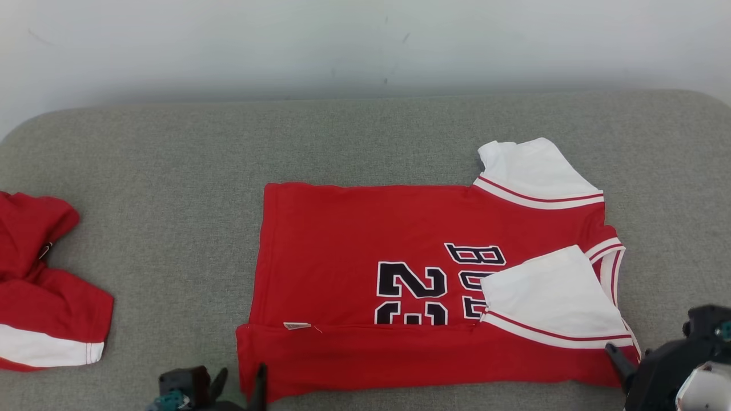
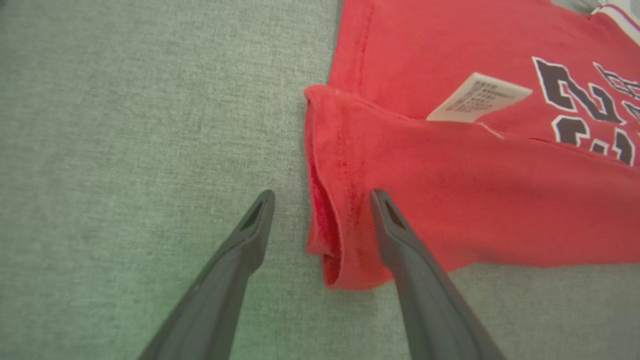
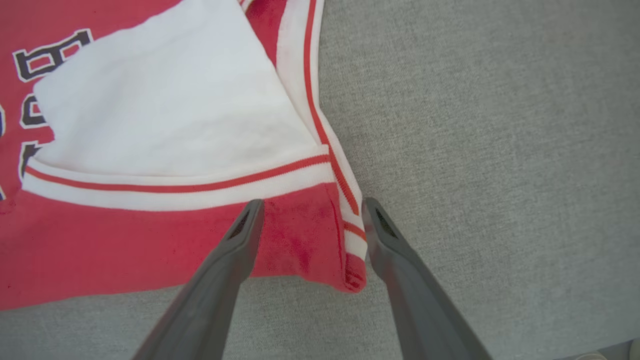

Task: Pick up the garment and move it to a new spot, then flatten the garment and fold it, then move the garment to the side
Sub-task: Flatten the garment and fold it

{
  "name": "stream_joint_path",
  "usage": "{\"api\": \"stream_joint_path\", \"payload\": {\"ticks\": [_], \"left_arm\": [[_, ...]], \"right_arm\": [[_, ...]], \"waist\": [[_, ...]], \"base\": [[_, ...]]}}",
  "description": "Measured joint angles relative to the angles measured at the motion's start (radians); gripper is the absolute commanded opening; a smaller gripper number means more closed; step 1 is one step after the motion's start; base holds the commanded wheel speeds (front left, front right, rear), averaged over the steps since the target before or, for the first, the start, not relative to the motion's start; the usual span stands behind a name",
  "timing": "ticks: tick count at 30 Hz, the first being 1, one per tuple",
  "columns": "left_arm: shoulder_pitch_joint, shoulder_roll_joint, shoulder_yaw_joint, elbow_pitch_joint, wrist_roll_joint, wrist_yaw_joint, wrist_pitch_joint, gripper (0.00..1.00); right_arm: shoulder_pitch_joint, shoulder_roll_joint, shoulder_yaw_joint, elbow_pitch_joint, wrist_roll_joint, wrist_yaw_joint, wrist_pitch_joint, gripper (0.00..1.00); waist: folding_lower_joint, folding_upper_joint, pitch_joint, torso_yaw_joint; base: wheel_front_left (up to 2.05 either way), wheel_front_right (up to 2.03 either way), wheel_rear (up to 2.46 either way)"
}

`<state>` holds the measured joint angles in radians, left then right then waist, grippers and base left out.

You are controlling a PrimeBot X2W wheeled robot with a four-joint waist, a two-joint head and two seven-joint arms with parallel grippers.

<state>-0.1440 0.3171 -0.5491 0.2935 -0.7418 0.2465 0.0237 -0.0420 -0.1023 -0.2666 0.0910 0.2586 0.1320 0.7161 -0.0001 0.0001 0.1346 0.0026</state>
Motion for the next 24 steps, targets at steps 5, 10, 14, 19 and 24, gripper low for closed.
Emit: {"api": "stream_joint_path", "payload": {"ticks": [5,10,14,19,24], "left_arm": [[-0.017,0.03,0.044,-0.064,-0.029,-0.01,0.0,1.0],[-0.105,0.055,0.064,-0.089,-0.029,-0.028,0.017,1.0],[-0.24,0.056,0.07,-0.059,-0.029,-0.063,0.053,1.0],[-0.413,0.017,0.08,0.042,-0.048,-0.098,0.081,1.0],[-0.565,0.0,0.043,0.167,-0.006,-0.132,0.102,1.0]], "right_arm": [[-0.074,-0.046,-0.002,-0.033,0.004,0.0,0.004,1.0],[-0.191,-0.088,0.023,-0.026,0.016,0.0,0.024,1.0],[-0.36,-0.128,0.073,0.053,0.031,0.0,0.027,1.0],[-0.584,-0.172,0.189,0.192,0.056,0.0,-0.035,1.0],[-0.749,-0.197,0.304,0.338,0.067,0.0,-0.098,1.0]], "waist": [[0.0,0.0001,0.007,0.001],[0.0001,0.0001,0.028,-0.002],[0.0001,0.0001,0.063,-0.009],[0.0003,0.0001,0.125,-0.022],[0.0004,0.0001,0.195,-0.034]], "base": [[0.0,0.0,0.0],[0.0,0.0,0.0],[0.0,0.0,0.0],[0.0,0.0,0.0],[0.0,0.0,0.0]]}}
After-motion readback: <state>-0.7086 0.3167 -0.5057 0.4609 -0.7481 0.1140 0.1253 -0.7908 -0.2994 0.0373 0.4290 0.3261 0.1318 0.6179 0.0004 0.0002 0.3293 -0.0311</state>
